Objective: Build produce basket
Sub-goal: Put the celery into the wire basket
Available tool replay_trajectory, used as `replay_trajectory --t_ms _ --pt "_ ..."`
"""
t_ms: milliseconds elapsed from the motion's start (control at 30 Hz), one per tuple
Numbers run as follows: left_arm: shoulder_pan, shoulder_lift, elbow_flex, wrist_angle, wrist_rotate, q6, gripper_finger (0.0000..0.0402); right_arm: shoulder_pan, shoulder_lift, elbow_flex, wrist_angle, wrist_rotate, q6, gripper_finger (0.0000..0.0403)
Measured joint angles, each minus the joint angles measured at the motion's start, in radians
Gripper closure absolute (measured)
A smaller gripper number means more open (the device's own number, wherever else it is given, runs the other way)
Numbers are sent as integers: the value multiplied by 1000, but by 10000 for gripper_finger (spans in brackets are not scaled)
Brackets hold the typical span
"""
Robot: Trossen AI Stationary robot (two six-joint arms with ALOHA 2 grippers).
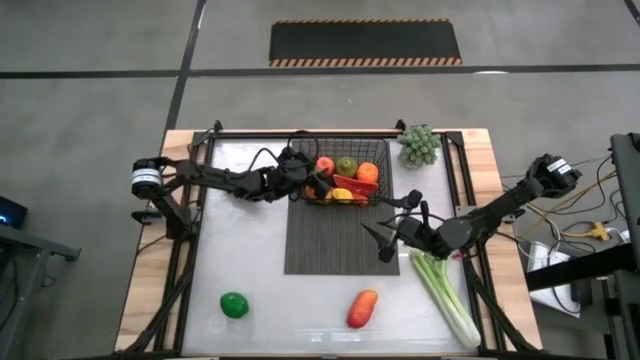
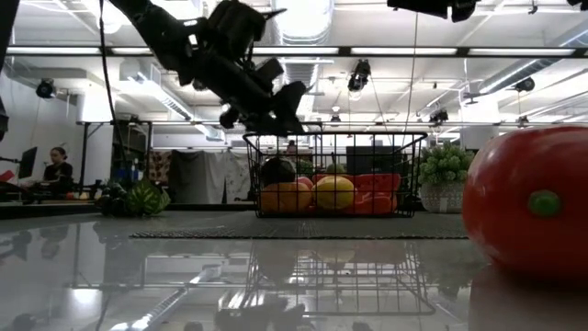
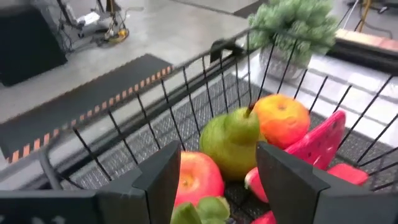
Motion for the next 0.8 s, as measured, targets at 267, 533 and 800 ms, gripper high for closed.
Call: replay_trajectory --t_ms 267,533,800 --pt "-36 -105 2 5 52 89 210 15 -15 176 -580 -36 372 60" --pt "-110 -198 2 1 63 166 210 13 -3 385 -1306 -331 911 60" --pt "-168 -246 2 0 63 225 210 13 -2 412 -1579 -694 1377 60"
